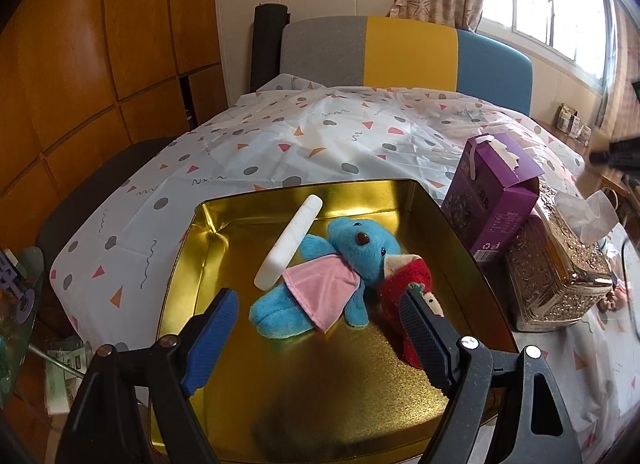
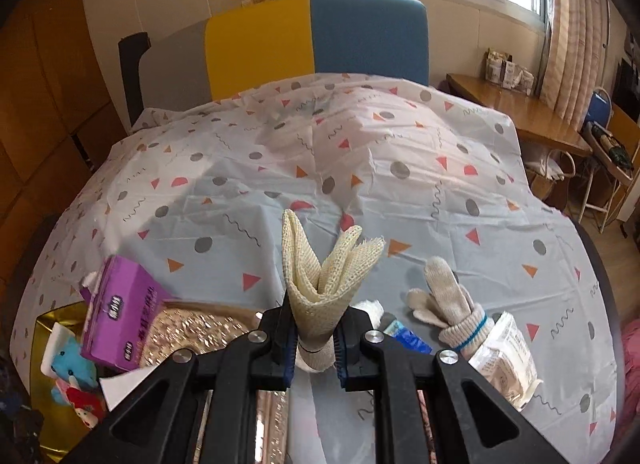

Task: Organize soft objects
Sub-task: 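Carry the beige cloth over the gold tray and open the right gripper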

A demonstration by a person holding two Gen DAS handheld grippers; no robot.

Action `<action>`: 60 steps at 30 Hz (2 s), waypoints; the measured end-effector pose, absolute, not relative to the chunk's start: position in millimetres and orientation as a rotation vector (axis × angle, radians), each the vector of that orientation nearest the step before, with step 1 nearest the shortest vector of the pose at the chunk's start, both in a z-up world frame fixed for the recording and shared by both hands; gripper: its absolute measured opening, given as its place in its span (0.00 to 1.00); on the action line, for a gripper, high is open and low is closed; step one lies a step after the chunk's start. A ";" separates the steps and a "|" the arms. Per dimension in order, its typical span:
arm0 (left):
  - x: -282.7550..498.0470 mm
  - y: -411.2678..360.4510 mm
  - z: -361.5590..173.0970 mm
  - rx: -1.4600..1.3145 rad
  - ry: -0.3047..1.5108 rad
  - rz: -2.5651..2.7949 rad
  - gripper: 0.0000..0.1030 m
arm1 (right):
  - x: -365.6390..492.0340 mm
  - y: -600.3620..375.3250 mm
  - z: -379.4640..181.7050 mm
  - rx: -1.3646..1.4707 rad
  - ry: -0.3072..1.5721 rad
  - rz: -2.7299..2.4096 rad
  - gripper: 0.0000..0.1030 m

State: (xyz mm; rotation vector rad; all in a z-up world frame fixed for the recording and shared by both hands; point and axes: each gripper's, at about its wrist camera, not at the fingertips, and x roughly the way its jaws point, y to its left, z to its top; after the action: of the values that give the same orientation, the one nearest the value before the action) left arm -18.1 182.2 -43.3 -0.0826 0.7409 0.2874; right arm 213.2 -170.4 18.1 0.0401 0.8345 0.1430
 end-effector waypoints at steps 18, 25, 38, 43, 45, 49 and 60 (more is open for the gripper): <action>-49.1 198.5 -17.7 -0.016 0.647 0.403 0.81 | 133.6 38.7 42.8 -0.141 0.874 0.755 0.13; -61.5 205.3 -8.5 -0.003 0.616 0.435 0.82 | 105.2 80.1 -14.3 -0.161 1.024 0.885 0.13; -72.1 202.6 -3.3 0.001 0.597 0.435 0.82 | 91.3 118.2 -72.8 -0.247 1.136 0.843 0.17; -72.9 199.9 -2.9 0.006 0.598 0.430 0.82 | 95.4 110.6 -76.6 -0.194 1.138 0.837 0.29; -73.4 198.5 -2.8 0.008 0.597 0.429 0.83 | 96.8 103.7 -70.2 -0.159 1.130 0.841 0.33; -73.4 196.2 -2.4 0.010 0.598 0.422 0.83 | 97.8 91.8 -55.0 -0.131 1.083 0.831 0.37; -64.8 183.7 -6.5 0.009 0.628 0.363 0.84 | 89.0 38.7 -2.2 -0.088 0.895 0.756 0.38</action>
State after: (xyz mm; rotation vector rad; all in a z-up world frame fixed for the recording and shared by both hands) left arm -64.8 183.7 -6.5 0.0091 0.6276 0.3628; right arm 89.0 38.7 -2.2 -0.0875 0.8952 0.7563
